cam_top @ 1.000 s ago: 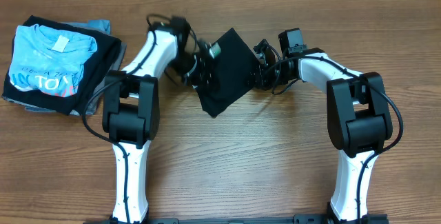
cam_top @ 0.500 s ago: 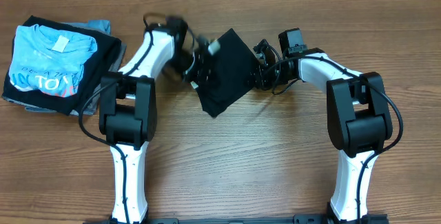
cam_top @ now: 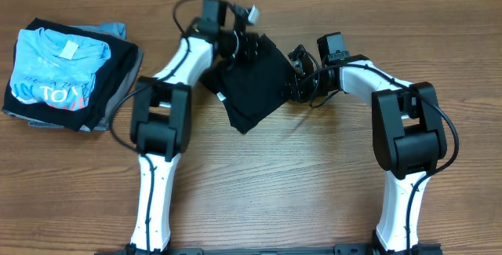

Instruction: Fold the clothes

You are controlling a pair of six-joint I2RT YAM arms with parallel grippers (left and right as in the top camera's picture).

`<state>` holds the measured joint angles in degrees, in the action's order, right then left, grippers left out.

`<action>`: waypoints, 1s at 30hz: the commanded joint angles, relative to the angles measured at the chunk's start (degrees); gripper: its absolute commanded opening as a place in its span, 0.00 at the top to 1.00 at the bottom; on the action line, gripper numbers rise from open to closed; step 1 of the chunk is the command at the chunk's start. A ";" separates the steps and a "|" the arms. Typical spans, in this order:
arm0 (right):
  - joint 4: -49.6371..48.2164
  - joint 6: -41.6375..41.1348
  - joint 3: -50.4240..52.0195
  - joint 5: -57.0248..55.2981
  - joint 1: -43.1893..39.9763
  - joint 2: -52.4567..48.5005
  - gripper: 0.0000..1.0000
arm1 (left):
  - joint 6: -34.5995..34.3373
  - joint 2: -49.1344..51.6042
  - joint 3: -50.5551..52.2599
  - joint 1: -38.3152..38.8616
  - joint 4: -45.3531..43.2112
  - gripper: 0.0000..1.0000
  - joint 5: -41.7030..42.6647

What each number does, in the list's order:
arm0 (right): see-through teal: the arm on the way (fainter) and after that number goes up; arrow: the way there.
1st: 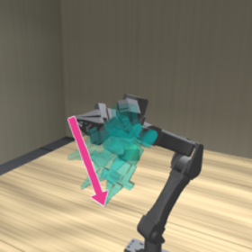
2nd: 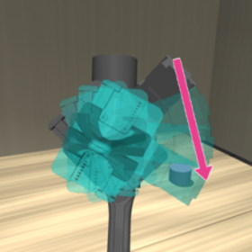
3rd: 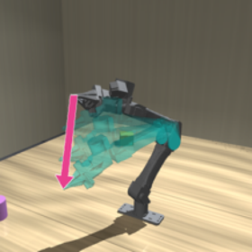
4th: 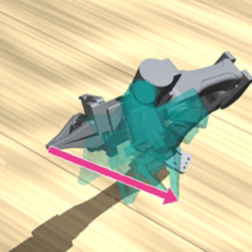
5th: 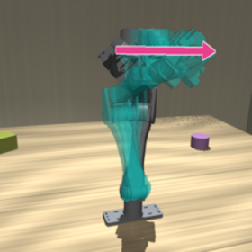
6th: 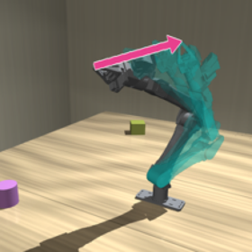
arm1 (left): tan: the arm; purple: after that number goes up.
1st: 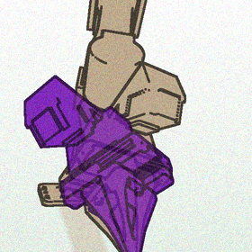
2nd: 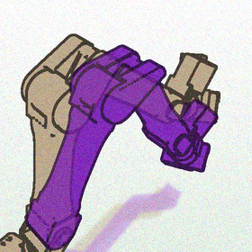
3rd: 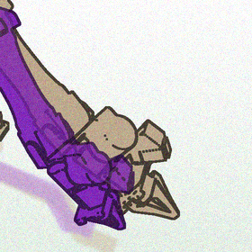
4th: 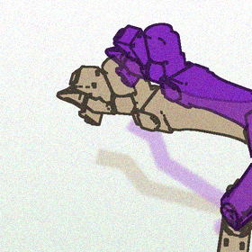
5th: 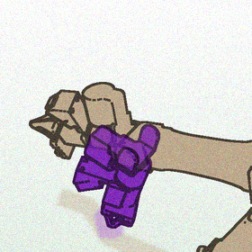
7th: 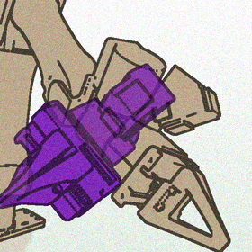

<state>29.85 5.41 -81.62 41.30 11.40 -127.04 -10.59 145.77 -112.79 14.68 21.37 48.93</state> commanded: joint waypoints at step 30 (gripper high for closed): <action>0.48 0.61 0.68 -5.22 -0.07 -2.86 0.96 | 19.32 6.36 -7.63 -15.80 42.03 0.96 -10.38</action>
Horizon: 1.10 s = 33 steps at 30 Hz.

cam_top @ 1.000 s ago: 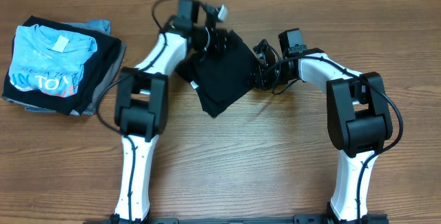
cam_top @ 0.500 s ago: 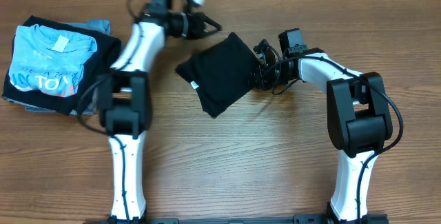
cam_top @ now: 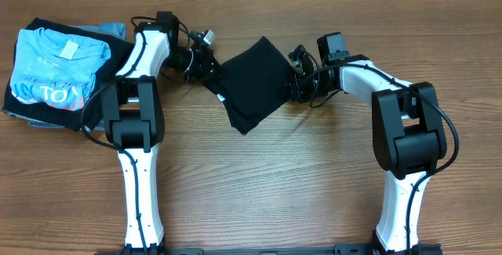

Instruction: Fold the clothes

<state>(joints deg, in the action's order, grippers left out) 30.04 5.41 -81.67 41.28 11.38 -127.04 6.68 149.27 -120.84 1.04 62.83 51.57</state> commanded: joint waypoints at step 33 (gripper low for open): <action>-0.48 0.63 0.72 -5.22 -0.09 -2.86 0.96 | -3.45 -8.90 24.98 -0.79 -3.26 0.00 -7.65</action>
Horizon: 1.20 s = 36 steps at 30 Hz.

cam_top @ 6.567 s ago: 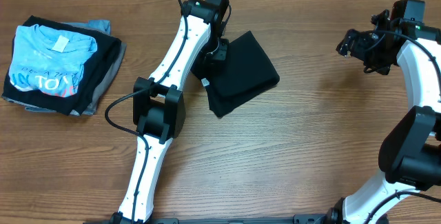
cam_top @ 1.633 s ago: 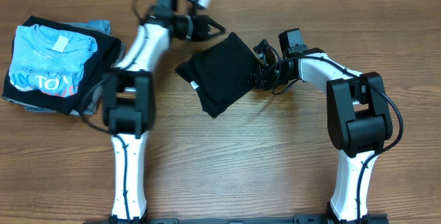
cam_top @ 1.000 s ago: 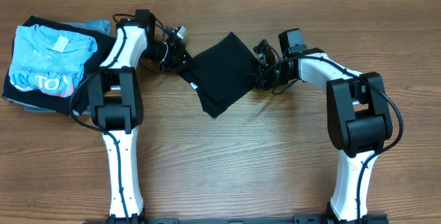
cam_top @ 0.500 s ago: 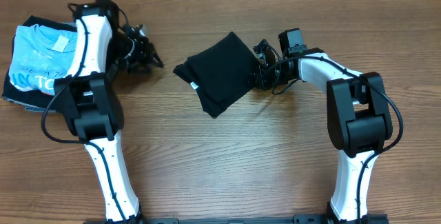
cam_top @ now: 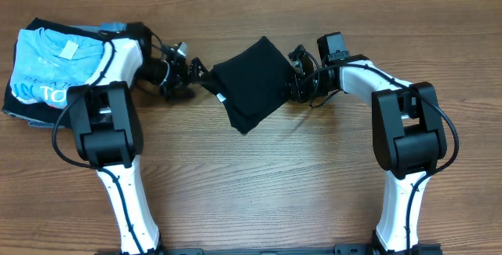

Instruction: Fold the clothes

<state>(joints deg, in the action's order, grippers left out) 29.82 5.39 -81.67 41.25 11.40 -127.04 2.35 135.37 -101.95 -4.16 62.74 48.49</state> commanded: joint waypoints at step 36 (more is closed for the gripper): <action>14.19 -9.07 -6.80 -13.42 -24.30 16.76 0.13 | -14.40 2.93 -28.57 19.80 11.43 0.96 -41.35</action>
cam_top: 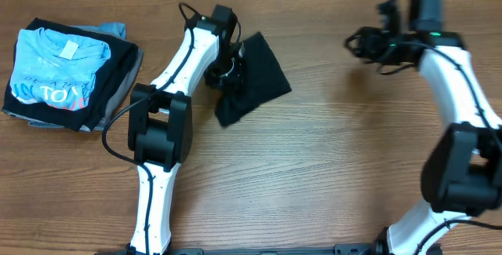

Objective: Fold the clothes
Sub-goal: 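Carry the folded black shirt with the left gripper onto the stack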

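A black folded garment (263, 74) lies on the wooden table (314, 176) at centre left in the overhead view. My left gripper (230, 73) points down onto its left part and looks shut on the cloth there, though the fingers are dark against the fabric. My right gripper (354, 45) hangs open and empty over bare table at the upper right, well clear of the garment.
A stack of folded clothes (67, 74), with a light blue printed shirt on top, sits at the far left. The table's back edge runs along the top of the view.
My right gripper has let go of the garment's right side and now sits far off at the upper right. My left gripper went from the left corner onto the garment, which looks narrower and shifted.
At first my left gripper was on the garment's upper left and my right held its right edge. The left gripper then stood further left twice, ending beside the left corner near the stack. Now it is back on the cloth, and the right has withdrawn.
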You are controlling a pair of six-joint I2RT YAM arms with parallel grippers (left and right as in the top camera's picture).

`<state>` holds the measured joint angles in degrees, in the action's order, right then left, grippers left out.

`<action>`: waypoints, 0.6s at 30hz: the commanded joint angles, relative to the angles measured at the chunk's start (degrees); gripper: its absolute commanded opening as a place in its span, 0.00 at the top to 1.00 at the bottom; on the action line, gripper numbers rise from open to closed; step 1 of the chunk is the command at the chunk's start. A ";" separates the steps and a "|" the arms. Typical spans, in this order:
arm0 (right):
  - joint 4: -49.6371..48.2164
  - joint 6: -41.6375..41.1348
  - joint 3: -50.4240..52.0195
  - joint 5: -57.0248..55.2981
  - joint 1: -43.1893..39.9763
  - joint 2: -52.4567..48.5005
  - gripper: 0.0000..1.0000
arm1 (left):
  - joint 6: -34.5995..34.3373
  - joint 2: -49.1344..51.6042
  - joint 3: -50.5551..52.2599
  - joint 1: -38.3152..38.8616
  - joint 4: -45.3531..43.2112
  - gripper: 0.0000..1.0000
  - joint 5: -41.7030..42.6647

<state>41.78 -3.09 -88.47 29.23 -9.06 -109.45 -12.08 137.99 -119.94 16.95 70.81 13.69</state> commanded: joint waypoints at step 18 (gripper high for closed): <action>2.49 -0.59 0.00 -2.69 -10.03 -0.83 0.00 | -8.76 0.31 -44.48 -31.30 22.88 0.96 6.05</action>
<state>44.60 -3.44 -88.40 26.74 -19.09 -110.26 -19.40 139.41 -162.76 -7.44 93.19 12.01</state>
